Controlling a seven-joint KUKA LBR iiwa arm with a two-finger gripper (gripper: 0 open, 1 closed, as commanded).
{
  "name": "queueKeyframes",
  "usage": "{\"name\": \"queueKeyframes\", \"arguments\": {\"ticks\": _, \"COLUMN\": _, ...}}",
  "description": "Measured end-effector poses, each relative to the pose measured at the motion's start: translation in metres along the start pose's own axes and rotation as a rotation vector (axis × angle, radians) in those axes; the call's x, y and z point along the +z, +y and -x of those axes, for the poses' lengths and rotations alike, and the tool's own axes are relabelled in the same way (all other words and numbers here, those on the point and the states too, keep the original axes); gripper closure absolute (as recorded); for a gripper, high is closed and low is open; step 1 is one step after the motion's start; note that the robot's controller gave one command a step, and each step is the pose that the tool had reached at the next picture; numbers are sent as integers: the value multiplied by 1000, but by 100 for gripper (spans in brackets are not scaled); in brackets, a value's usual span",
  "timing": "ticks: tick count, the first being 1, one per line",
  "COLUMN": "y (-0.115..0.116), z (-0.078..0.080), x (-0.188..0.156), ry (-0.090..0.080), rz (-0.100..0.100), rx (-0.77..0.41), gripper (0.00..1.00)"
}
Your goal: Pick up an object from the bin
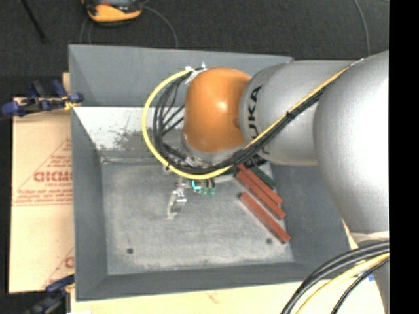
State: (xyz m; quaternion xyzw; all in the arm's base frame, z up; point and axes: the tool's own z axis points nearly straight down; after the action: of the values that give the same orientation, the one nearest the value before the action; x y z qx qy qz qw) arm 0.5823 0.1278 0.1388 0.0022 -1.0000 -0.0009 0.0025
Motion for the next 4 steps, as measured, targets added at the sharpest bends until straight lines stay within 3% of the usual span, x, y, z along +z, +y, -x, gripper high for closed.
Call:
{"name": "queueKeyframes", "arguments": {"ticks": 1, "y": 0, "z": 2, "x": -5, "ry": -7, "rz": 1, "rx": 2, "gripper": 0}}
{"name": "queueKeyframes", "arguments": {"ticks": 2, "y": -44, "z": 23, "x": 11, "ry": -12, "rz": -1, "rx": -16, "gripper": 0}}
{"name": "queueKeyframes", "arguments": {"ticks": 3, "y": -78, "z": 47, "x": 9, "ry": -7, "rz": -6, "rx": -62, "gripper": 0}}
{"name": "queueKeyframes", "arguments": {"ticks": 4, "y": -98, "z": 35, "x": 45, "ry": -14, "rz": -4, "rx": -114, "gripper": 0}}
